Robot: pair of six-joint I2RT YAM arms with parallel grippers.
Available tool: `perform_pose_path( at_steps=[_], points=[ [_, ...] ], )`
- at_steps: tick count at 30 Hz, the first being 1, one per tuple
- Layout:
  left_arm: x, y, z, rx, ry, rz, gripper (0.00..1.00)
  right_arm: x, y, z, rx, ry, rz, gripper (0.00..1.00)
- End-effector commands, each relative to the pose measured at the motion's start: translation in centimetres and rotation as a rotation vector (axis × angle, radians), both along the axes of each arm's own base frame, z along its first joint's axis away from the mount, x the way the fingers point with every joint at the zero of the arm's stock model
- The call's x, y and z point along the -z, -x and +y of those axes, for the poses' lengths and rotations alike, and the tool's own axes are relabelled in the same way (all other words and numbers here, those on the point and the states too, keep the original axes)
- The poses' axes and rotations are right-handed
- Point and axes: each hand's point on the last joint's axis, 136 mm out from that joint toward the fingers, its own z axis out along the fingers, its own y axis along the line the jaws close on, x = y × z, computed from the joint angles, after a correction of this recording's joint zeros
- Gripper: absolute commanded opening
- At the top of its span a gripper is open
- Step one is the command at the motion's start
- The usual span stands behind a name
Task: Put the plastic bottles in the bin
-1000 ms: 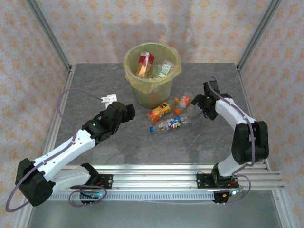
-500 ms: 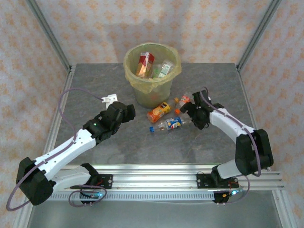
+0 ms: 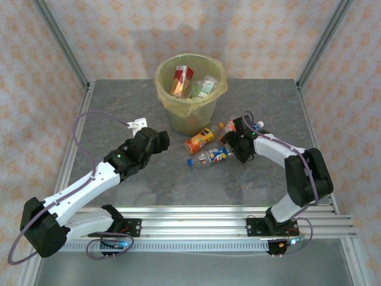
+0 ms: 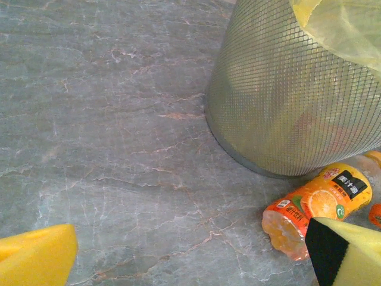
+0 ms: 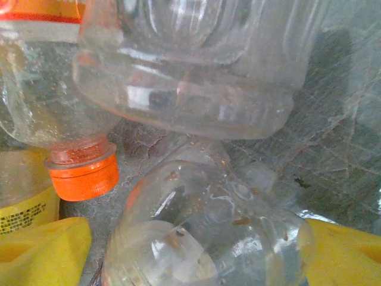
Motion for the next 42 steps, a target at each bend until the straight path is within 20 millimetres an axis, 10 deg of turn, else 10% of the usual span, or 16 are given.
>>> perform_pose_path(
  at_steps=[1,15,22,31,42],
  points=[
    [-0.4,0.3,0.9,-0.024,-0.039,-0.012,1.00,1.0,0.6,0.1,0.013,0.007,0.014,0.88],
    [-0.5,0.3,1.2,-0.034,-0.046,-0.013,1.00,3.4,2.1,-0.9,0.036,0.042,0.065,0.73],
    [-1.0,0.5,1.8,-0.059,-0.052,-0.027,1.00,1.9,1.7,-0.7,0.031,0.042,0.020,0.48],
    [-1.3,0.5,2.6,-0.106,-0.047,-0.021,1.00,-7.3,1.6,-1.4,-0.054,0.192,-0.179,0.34],
    [-2.6,0.2,3.2,-0.139,-0.024,-0.043,1.00,-25.0,0.7,0.3,-0.299,0.347,-0.537,0.28]
  ],
)
